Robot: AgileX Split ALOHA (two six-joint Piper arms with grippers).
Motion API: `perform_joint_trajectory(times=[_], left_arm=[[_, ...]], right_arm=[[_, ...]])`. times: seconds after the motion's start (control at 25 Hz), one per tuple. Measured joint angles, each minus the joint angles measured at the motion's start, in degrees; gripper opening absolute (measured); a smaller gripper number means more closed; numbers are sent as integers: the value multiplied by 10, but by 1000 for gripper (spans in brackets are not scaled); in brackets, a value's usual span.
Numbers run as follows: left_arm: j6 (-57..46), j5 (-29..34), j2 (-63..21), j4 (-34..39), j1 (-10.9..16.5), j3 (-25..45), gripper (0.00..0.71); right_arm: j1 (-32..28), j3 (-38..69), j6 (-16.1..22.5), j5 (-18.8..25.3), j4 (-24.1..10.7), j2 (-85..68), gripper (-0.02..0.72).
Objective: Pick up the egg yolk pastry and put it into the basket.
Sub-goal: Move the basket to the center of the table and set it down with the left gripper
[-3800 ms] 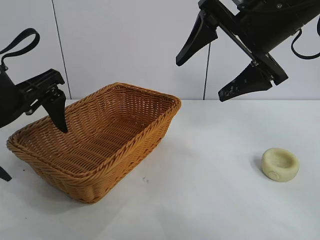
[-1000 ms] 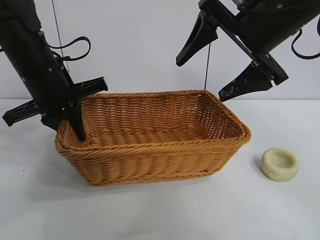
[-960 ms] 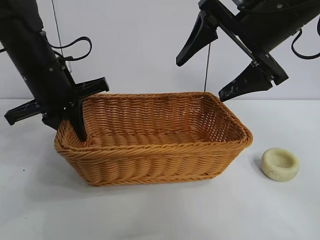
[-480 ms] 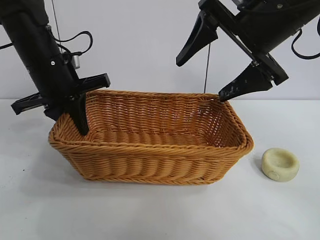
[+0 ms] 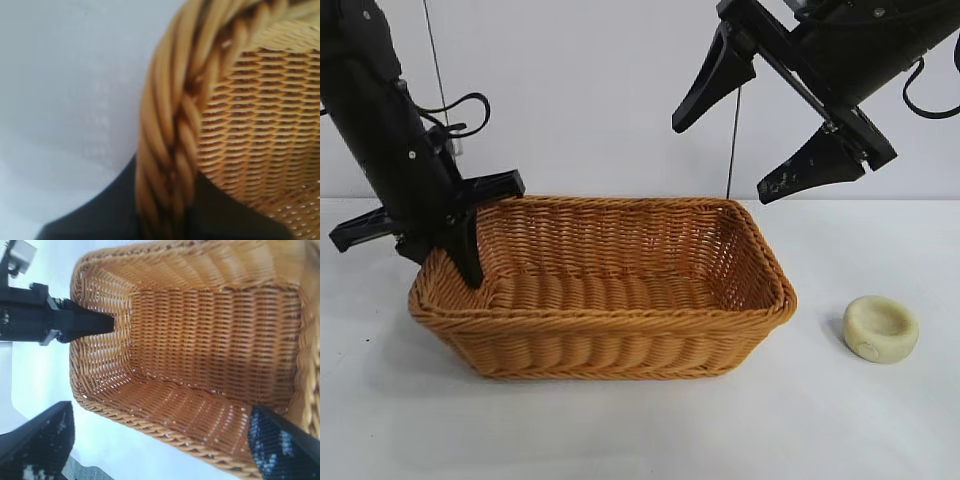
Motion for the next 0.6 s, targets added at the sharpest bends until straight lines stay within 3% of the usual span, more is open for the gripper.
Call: perform_joint_trajectory(times=[0.28, 0.36, 0.44, 0.6], left_arm=[[8, -3, 9, -9, 1, 2, 92], [9, -3, 9, -12, 1, 2, 120], [9, -2, 12, -19, 1, 2, 222], [9, 6, 14, -21, 1, 2, 562]], right_arm=[[0, 0, 0, 0, 0, 0, 676], [0, 0, 0, 0, 0, 0, 676], [0, 0, 0, 0, 0, 0, 676], [0, 0, 0, 0, 0, 0, 676]])
